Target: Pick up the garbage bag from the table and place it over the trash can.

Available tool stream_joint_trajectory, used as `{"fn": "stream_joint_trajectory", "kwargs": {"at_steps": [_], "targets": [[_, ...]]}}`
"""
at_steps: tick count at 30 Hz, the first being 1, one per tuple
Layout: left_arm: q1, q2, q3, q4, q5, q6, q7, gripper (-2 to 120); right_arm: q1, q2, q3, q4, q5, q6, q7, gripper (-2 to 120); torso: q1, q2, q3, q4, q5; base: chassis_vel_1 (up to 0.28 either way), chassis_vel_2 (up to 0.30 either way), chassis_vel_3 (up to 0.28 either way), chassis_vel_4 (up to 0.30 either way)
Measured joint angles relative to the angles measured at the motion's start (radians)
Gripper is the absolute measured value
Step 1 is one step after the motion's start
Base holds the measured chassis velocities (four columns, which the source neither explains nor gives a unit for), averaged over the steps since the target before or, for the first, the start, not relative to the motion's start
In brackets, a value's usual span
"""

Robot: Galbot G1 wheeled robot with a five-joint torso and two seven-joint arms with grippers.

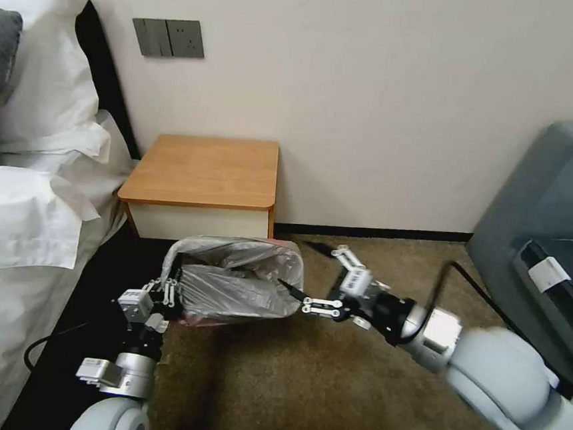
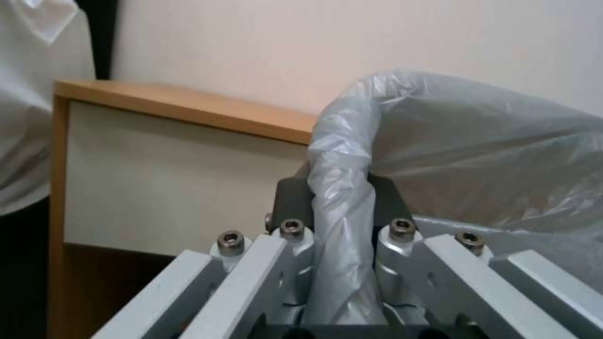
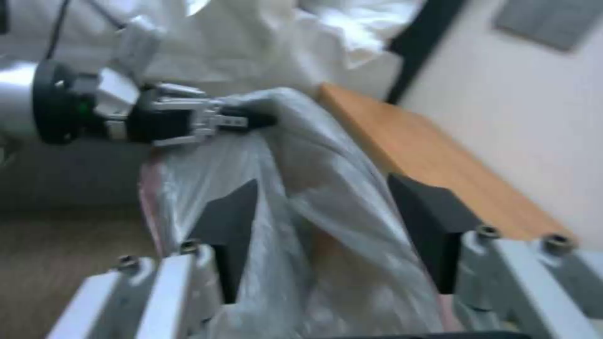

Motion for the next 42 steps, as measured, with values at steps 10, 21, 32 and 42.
{"fn": "stream_joint_trajectory", "kwargs": {"at_steps": [10, 21, 32, 42], "targets": [[-0.008, -0.009, 0.018, -0.003, 0.056, 0.008, -0.003, 8, 0.291, 0.103, -0.308, -0.143, -0.122, -0.021, -0.068, 17, 0.000, 0.000, 0.000, 0.0002, -0.0002, 0.000, 0.000, 0.000, 0.000], [-0.003, -0.017, 0.037, -0.020, 0.084, 0.011, -0.002, 8, 0.357, 0.185, -0.398, -0.271, -0.260, 0.007, -0.149, 0, 0.000, 0.000, 0.000, 0.0001, -0.0001, 0.000, 0.000, 0.000, 0.000], [0.016, -0.025, 0.068, -0.032, 0.115, 0.000, 0.006, 8, 0.372, 0.254, -0.407, -0.342, -0.339, -0.010, -0.134, 0, 0.000, 0.000, 0.000, 0.0001, 0.0000, 0.000, 0.000, 0.000, 0.000], [0.019, -0.031, 0.082, -0.041, 0.116, -0.002, 0.007, 8, 0.360, 0.286, -0.430, -0.398, -0.377, -0.037, -0.076, 0, 0.000, 0.000, 0.000, 0.0001, 0.0000, 0.000, 0.000, 0.000, 0.000]]}}
